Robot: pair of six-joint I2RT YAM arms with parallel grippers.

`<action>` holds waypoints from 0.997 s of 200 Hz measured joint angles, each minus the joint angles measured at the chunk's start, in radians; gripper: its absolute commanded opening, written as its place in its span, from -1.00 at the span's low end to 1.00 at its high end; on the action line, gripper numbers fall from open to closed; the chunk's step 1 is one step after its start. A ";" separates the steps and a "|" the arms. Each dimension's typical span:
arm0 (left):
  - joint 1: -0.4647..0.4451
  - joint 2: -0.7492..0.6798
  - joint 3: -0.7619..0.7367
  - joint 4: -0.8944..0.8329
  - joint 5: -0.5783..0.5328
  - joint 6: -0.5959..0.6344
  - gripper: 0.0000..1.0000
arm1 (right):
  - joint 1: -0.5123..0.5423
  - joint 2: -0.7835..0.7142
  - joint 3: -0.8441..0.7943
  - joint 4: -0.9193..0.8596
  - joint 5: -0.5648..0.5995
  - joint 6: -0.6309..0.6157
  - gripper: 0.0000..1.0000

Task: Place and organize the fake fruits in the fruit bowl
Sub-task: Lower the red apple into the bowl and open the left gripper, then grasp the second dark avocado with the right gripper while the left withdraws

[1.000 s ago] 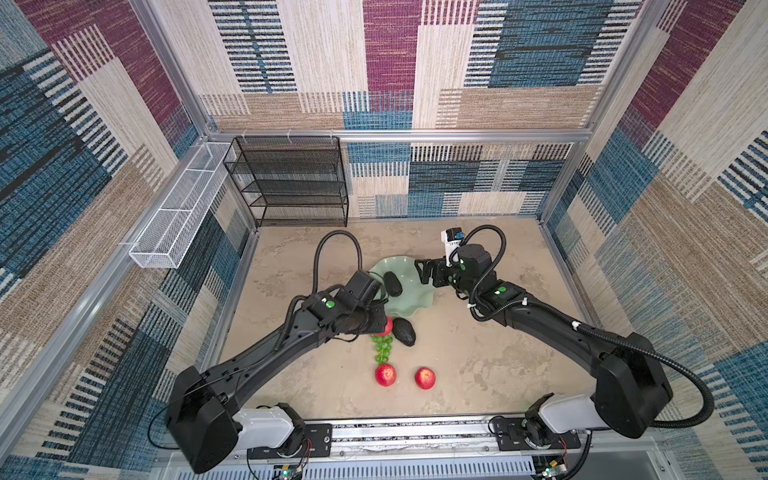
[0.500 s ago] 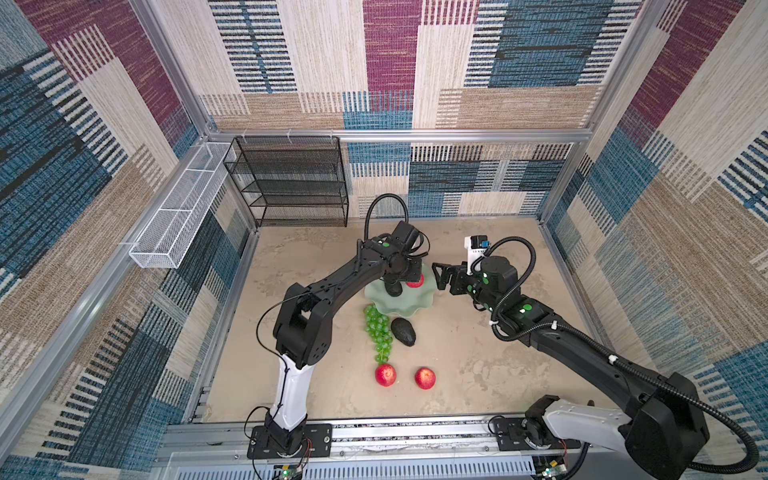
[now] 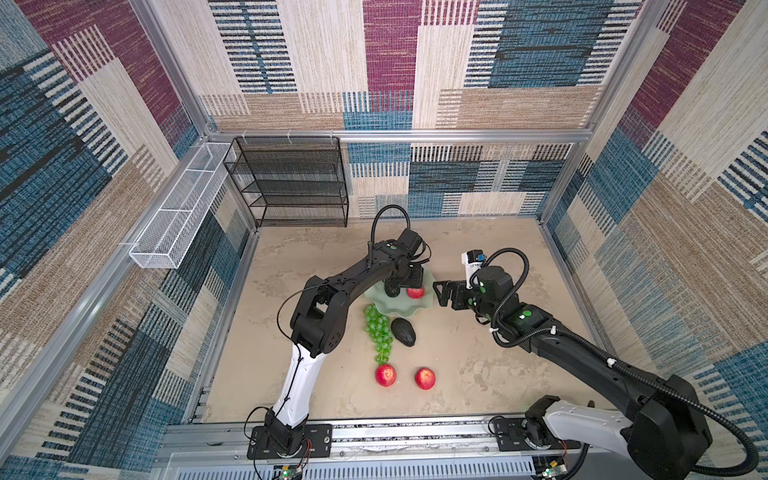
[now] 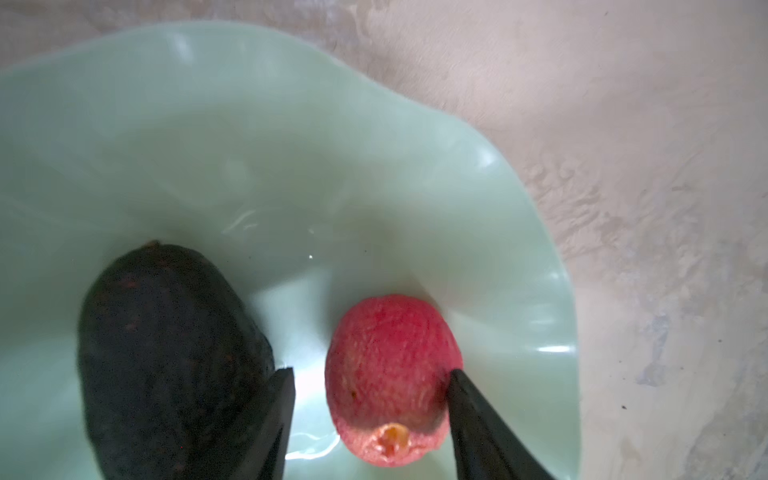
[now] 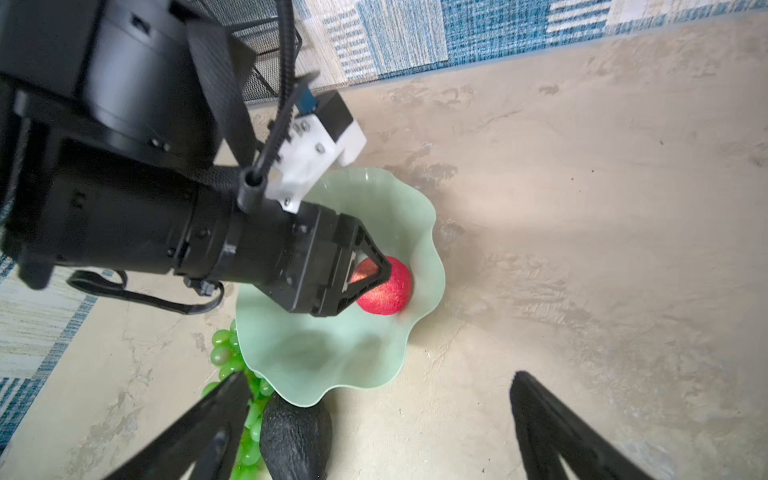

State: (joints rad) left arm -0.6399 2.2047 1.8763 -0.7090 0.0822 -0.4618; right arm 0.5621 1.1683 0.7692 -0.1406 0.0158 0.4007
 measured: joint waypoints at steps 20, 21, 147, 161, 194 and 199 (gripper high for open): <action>0.000 -0.050 -0.004 0.008 0.000 -0.010 0.37 | 0.051 0.000 -0.024 -0.012 -0.024 -0.020 0.90; 0.000 -0.052 -0.004 0.009 0.000 -0.010 0.37 | 0.056 0.000 -0.026 -0.013 -0.024 -0.021 0.90; 0.134 -0.849 -0.666 0.350 -0.199 -0.059 0.45 | 0.290 0.280 -0.092 0.121 -0.041 -0.005 0.74; 0.159 -0.946 -0.755 0.362 -0.224 -0.070 0.46 | 0.294 0.321 -0.074 0.152 -0.038 0.003 0.70; 0.209 -1.159 -0.940 0.352 -0.298 -0.120 0.49 | 0.317 0.426 -0.034 0.201 -0.031 0.010 0.56; 0.216 -1.186 -0.963 0.352 -0.309 -0.127 0.50 | 0.322 0.440 -0.027 0.203 -0.031 0.010 0.52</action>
State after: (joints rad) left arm -0.4240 1.0187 0.9131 -0.3569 -0.2268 -0.5888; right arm 0.8845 1.6081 0.7418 0.0628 -0.0154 0.4107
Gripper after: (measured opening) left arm 0.746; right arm 0.800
